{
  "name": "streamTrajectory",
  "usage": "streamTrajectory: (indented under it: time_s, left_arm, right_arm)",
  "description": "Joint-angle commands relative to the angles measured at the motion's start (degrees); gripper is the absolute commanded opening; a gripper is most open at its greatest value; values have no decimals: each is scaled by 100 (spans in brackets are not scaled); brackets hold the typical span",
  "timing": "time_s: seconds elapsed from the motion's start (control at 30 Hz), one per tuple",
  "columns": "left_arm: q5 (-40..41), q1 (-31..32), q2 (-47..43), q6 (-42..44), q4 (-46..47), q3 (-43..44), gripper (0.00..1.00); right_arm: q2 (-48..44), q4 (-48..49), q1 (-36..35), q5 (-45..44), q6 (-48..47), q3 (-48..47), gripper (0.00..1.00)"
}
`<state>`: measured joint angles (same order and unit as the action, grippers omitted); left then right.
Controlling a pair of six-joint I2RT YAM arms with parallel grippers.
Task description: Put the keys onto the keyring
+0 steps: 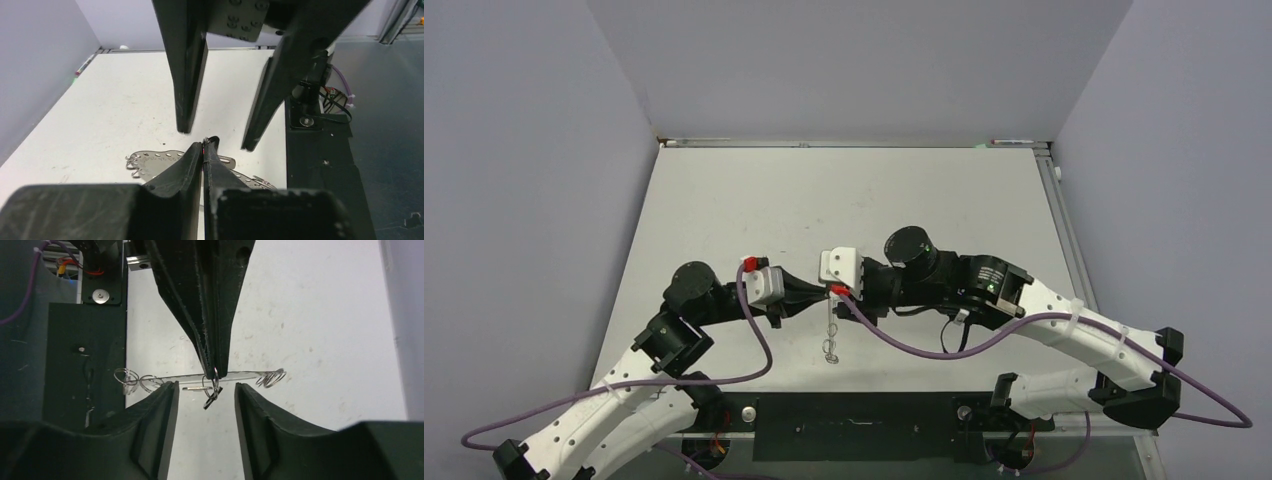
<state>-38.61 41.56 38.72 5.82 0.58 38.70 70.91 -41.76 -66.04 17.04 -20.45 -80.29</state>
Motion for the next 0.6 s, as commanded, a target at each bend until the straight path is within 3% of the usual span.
streamTrajectory:
  time_s: [0.0,0.13,0.57]
  left_arm:
    - [231,-166,-222,-313,837,-85,0]
    - [35,-336,-244,-633,1286,-189,0]
    - [-363,-465,-360,-1579,2490,-509,0]
  right_arm:
    - [-681,1118,0,-23,216,245,53]
    - [-1043,1391,117,-6,307,472,55]
    - [-1097,1895,663,884,503,867,39]
